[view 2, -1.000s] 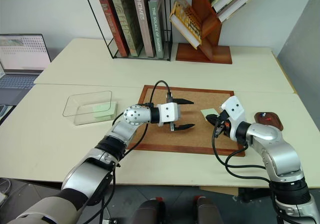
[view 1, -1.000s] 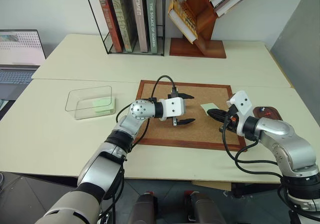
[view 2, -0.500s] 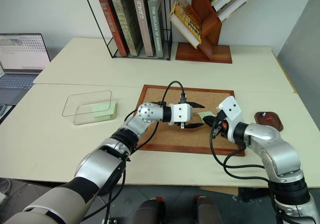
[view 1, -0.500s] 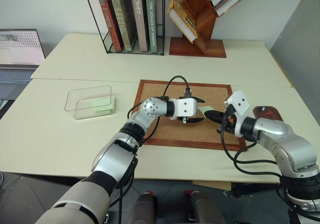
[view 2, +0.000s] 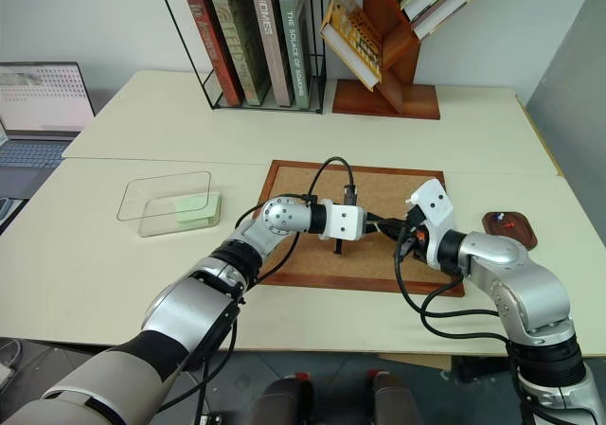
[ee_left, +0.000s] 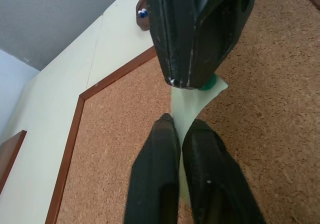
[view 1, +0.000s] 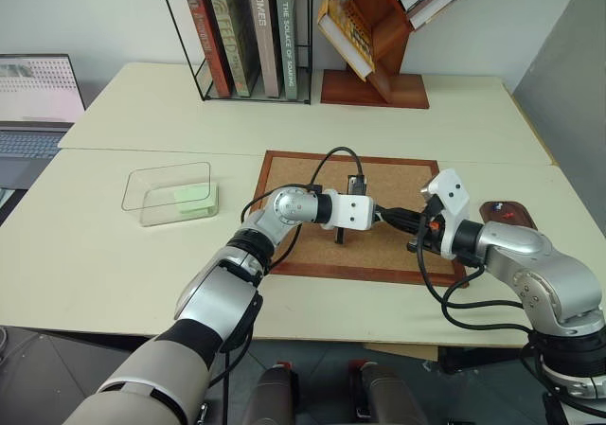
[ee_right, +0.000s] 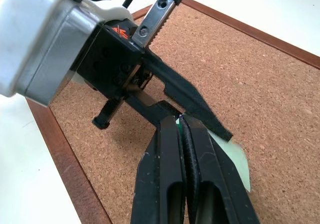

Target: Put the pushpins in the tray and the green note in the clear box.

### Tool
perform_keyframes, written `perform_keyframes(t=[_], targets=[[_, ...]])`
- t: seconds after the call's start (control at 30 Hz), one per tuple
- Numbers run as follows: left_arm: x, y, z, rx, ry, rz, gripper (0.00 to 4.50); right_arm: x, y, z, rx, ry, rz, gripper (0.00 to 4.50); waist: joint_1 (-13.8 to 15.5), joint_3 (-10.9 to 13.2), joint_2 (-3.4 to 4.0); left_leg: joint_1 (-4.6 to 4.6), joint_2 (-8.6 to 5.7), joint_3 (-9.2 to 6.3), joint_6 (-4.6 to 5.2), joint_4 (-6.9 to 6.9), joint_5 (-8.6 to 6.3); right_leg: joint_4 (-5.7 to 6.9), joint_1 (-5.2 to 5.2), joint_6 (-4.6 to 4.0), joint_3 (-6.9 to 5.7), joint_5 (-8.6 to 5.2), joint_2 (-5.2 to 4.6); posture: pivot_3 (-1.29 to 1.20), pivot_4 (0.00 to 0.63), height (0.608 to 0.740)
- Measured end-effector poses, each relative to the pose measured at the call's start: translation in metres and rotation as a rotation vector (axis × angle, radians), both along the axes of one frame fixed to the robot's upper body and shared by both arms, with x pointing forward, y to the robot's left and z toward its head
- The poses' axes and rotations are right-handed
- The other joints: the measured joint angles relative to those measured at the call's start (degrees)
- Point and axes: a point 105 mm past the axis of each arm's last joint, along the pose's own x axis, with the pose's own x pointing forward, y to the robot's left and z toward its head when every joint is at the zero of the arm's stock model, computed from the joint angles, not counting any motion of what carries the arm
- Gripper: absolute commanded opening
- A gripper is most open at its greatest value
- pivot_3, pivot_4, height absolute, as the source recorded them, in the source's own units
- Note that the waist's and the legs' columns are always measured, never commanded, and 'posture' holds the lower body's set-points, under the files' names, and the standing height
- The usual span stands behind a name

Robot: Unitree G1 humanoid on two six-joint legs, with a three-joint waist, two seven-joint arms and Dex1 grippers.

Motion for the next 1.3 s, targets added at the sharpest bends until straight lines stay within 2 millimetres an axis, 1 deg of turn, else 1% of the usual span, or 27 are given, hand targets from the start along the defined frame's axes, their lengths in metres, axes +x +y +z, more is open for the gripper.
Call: perform_keyframes(t=[0.27,0.47,0.6,0.87,0.97,1.03,1.07,1.13,1.2,1.3], targets=[[-0.002,0.001,-0.003,0.024,0.013,-0.020,0.04,0.000,-0.001,0.002,0.017,-0.001,-0.004,0.00,-0.01,0.00,0.00,0.00,0.00,0.00,0.00,0.03,0.00,0.03,0.00,-0.01,0.00,0.00,0.00,0.00,0.150,0.740],[-0.006,0.002,-0.006,0.030,0.012,-0.039,0.04,0.002,-0.004,0.011,0.074,-0.005,-0.030,0.00,0.00,0.00,0.00,0.01,0.00,0.00,0.00,0.06,0.00,0.08,0.00,-0.02,0.01,0.01,0.00,0.00,0.150,0.740],[-0.007,0.005,-0.015,0.050,0.022,-0.032,0.04,0.005,-0.013,0.019,0.091,-0.032,-0.074,0.00,0.00,0.00,0.00,0.01,0.00,0.00,0.00,0.08,0.00,0.11,0.00,-0.02,0.01,0.01,0.00,0.00,0.150,0.740],[-0.005,0.008,-0.014,0.046,0.000,-0.020,0.04,0.008,-0.034,0.031,0.094,-0.063,-0.149,0.00,0.01,0.00,0.00,0.03,0.00,0.00,0.00,0.10,0.00,0.16,0.00,-0.02,0.02,0.01,-0.01,0.00,0.150,0.740],[-0.004,0.008,-0.012,0.032,-0.008,-0.014,0.04,0.009,-0.052,0.040,0.069,-0.094,-0.208,0.00,0.03,0.00,0.00,0.02,-0.02,0.02,0.00,0.11,0.00,0.16,0.00,-0.03,0.03,0.02,-0.02,0.00,0.150,0.740],[-0.002,0.010,-0.006,0.004,-0.013,-0.001,0.04,0.010,-0.072,0.044,0.040,-0.116,-0.279,0.00,0.04,0.00,0.00,0.02,-0.02,0.02,0.00,0.11,0.00,0.15,0.01,-0.09,0.03,0.06,-0.03,0.00,0.150,0.740],[-0.001,0.011,-0.002,-0.016,-0.019,0.005,0.04,0.010,-0.083,0.043,0.017,-0.117,-0.319,0.00,0.05,0.00,0.00,0.02,-0.02,0.02,0.00,0.11,0.00,0.15,0.01,-0.12,0.03,0.07,-0.03,0.00,0.150,0.740],[0.002,0.015,0.009,-0.068,-0.036,0.025,0.04,0.011,-0.110,0.033,-0.048,-0.105,-0.416,0.00,0.05,0.00,0.00,0.02,-0.01,0.04,0.00,0.11,0.00,0.15,0.00,-0.26,0.05,0.15,-0.03,0.00,0.150,0.740],[0.005,0.024,0.019,-0.109,-0.049,0.055,0.04,0.010,-0.131,0.021,-0.117,-0.093,-0.489,0.00,0.03,-0.02,0.02,0.05,-0.01,0.06,0.00,0.11,0.00,0.18,0.00,-0.25,0.08,0.15,-0.03,0.00,0.150,0.740],[0.005,0.032,0.030,-0.170,-0.057,0.085,0.04,0.012,-0.161,0.002,-0.227,-0.066,-0.595,0.00,-0.19,-0.02,0.02,0.13,-0.01,0.17,0.00,0.12,0.01,0.30,-0.01,-0.25,0.18,0.15,-0.03,0.00,0.150,0.740]])
